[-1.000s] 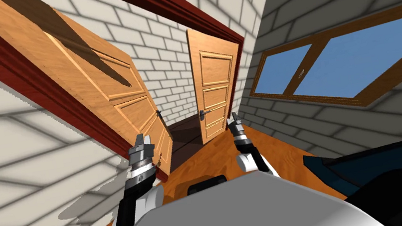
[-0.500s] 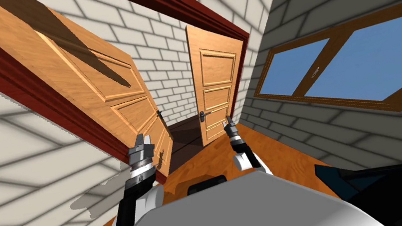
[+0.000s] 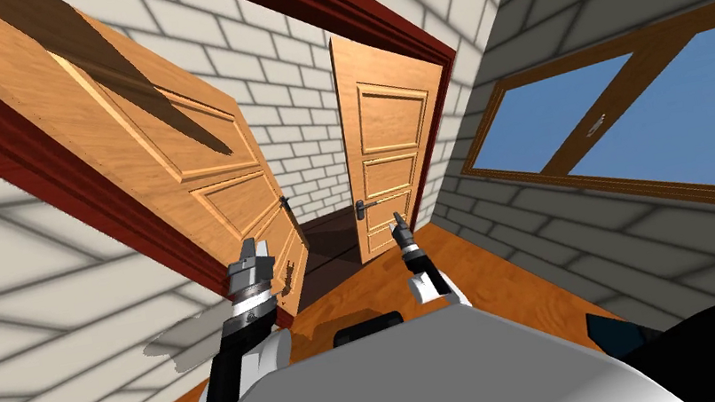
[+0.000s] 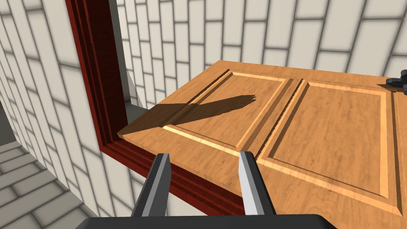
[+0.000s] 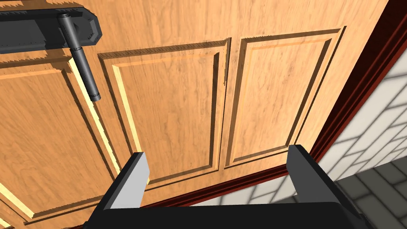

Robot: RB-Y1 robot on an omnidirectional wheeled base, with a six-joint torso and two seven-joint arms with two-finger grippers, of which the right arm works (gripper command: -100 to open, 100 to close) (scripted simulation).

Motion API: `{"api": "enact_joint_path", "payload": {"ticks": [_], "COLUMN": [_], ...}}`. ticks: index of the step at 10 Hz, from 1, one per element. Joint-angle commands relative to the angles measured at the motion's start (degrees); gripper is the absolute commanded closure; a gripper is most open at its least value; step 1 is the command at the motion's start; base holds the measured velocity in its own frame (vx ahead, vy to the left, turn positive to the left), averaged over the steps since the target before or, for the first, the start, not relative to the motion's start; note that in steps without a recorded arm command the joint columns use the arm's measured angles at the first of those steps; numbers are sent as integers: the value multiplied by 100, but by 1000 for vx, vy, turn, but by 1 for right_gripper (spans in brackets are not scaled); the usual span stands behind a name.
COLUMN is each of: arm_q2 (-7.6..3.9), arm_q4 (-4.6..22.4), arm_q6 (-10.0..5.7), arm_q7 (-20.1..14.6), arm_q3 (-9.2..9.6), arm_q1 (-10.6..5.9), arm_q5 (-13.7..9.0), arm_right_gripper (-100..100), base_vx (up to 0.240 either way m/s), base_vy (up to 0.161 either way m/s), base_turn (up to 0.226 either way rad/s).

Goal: Push the door open

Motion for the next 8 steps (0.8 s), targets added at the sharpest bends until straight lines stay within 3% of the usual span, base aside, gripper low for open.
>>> {"api": "enact_joint_path", "payload": {"ticks": [1, 3, 8], "arm_q2": [-59, -74, -131], "arm_q4": [259, 414, 1146], "arm_q6": [72, 98, 217], "arm_q7": [-58, -78, -173], "arm_q3": [36, 77, 274], "arm_q1": [-141, -207, -516], "arm_q5": [-9, -4, 23], "arm_right_gripper": [-100, -100, -100], "base_vx": [72, 59, 74], "base_vy": [-126, -91, -93], "base_turn": [96, 60, 83]}}
